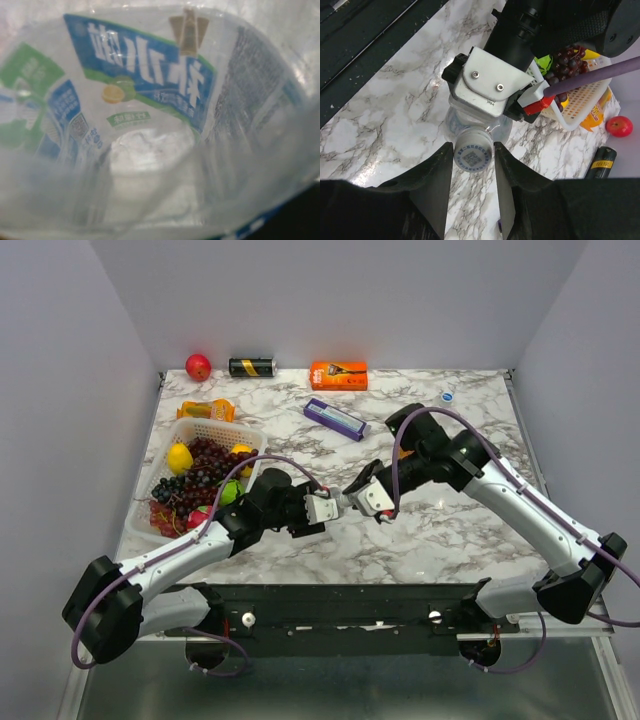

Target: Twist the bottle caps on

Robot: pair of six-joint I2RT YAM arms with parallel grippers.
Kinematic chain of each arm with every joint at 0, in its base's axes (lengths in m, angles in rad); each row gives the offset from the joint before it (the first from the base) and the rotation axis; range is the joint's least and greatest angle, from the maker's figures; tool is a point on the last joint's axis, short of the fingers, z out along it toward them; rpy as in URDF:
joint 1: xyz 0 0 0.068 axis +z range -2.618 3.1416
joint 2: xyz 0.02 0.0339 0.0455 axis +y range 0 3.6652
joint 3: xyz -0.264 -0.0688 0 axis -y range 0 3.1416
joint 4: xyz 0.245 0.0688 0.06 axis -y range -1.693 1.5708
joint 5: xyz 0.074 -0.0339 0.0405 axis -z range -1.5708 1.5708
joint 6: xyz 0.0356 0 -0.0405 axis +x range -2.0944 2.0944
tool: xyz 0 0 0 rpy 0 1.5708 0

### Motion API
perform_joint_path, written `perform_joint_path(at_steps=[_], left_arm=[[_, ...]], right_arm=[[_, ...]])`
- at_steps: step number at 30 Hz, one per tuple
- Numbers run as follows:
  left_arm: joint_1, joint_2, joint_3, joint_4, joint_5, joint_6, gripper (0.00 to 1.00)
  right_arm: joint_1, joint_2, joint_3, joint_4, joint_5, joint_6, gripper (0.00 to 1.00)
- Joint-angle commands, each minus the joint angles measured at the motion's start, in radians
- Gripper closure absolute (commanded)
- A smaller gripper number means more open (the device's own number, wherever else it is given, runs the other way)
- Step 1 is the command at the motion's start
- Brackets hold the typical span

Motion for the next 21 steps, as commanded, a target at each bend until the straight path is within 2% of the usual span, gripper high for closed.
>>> perform_joint_path(at_steps=[1, 5, 11, 16, 20, 21], left_arm=[[0.002, 0.008, 0.040, -0.006, 0.029, 0.001, 1.00], [0.002, 0.010, 0.046, -0.001, 0.028, -0.001, 1.00], [0.002, 0.002, 0.040, 0.009, 0.020, -0.007, 1.00], [0.002, -0.001, 0.037, 0.012, 0.015, -0.012, 1.00], [0.003, -0.006, 0.032, 0.022, 0.014, -0.015, 1.00], [0.003, -0.006, 0.031, 0.022, 0.014, -0.018, 1.00]], right_arm=[[0.018, 0.007, 0.020, -0.029, -0.022, -0.033, 0.54], [0.021, 0.021, 0.021, -0.017, -0.007, -0.001, 0.57], [0.021, 0.030, 0.003, -0.003, 0.030, 0.023, 0.57], [0.021, 0.039, 0.012, 0.029, 0.036, 0.132, 0.67], [0.021, 0.032, -0.015, 0.067, 0.076, 0.168, 0.57], [0.020, 0.024, -0.025, 0.083, 0.077, 0.175, 0.57]])
